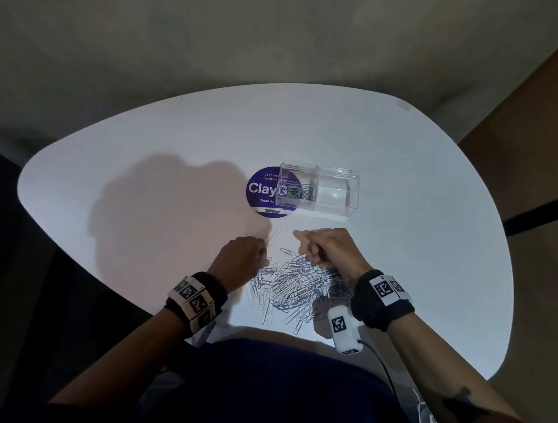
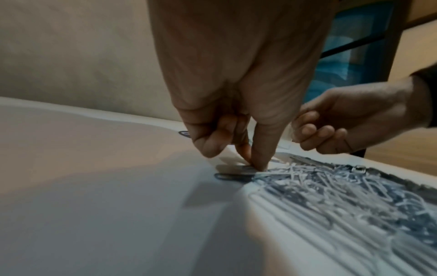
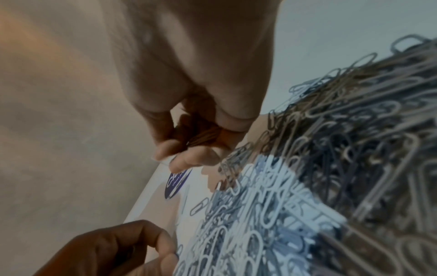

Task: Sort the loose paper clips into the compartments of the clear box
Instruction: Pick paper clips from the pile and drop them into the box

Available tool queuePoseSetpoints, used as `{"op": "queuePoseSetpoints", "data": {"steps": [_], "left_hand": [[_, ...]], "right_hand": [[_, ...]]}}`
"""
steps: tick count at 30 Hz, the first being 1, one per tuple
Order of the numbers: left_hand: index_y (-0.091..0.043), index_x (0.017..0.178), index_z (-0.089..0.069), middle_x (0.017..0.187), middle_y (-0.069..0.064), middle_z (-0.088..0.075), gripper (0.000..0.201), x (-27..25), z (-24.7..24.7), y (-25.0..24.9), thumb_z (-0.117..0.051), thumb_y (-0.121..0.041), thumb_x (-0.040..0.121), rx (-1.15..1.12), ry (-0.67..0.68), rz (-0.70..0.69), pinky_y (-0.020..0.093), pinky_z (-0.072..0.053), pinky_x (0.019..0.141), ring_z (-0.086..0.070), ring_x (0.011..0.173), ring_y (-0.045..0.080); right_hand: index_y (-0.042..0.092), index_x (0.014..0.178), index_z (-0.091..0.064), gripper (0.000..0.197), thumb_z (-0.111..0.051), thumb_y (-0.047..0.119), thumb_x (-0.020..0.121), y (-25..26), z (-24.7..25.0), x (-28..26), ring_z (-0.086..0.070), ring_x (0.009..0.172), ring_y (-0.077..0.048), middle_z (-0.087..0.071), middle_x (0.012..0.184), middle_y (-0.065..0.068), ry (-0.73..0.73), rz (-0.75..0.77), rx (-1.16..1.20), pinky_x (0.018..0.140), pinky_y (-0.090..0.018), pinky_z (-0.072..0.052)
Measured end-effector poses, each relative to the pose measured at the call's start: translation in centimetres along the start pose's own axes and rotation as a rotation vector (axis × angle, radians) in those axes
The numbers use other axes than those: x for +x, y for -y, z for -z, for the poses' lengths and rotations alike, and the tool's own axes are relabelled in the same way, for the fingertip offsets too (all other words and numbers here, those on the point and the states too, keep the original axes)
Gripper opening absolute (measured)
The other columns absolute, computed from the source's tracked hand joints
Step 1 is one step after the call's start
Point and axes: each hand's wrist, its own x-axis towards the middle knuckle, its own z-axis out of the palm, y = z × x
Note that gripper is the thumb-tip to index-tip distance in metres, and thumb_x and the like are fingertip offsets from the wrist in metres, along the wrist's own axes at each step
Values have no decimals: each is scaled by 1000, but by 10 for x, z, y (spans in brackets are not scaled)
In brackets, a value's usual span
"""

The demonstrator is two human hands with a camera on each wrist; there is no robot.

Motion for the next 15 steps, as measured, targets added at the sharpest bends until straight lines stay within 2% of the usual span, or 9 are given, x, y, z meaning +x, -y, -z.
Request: {"op": "queuePoseSetpoints", "data": {"steps": [2,5,6,8,11,13,15], "left_hand": [[-16,78,-60,84,1,-67,6,0,-2,-1,-63,-19,82,-30,10,3,33,-46,70,-60,79,23],[-16,78,-57,85,2,-66,5,-1,-3,-2,-60,-18,82,-39,50,-14,33,-43,70,-59,80,23],[-17,77,-55,84,2,-65,7,-1,-2,-2,-60,-18,82,-44,70,-20,32,-41,68,-59,79,24],[-16,76,-53,81,2,-62,11,-1,0,-3,-61,-20,82,-57,103,-22,31,-38,65,-58,77,25],[-15,70,-48,73,2,-59,19,-1,4,-9,-60,-20,83,-147,98,28,31,-35,60,-53,68,23],[-16,65,-47,64,-1,-57,24,-1,9,-12,-60,-18,84,-276,95,78,26,-36,57,-49,60,17],[-13,67,-51,58,-1,-59,18,0,16,-13,-61,-13,82,-550,124,155,24,-43,56,-49,51,15]], "right_hand": [[-1,74,-66,31,-66,22,95,-4,2,3,-49,53,-14,-64,60,-5,7,4,8,52,-22,-41],[11,83,-75,5,-78,15,86,-11,3,11,-50,57,-10,-70,85,-18,4,80,-184,52,-22,-42],[14,83,-77,7,-83,14,80,-14,5,14,-52,59,-7,-72,91,-15,0,134,-309,57,-24,-45],[15,85,-76,14,-85,13,74,-18,6,18,-54,63,-5,-73,90,-5,11,239,-614,68,-29,-51],[19,82,-71,11,-78,12,77,-18,1,17,-59,78,-15,-68,90,3,56,336,-1004,76,-32,-52],[26,71,-63,20,-73,10,77,-17,-2,17,-59,81,-17,-66,90,6,77,327,-1059,75,-33,-52],[26,68,-58,22,-70,11,78,-16,-3,18,-57,78,-14,-62,87,8,100,291,-1049,73,-32,-49]]}}
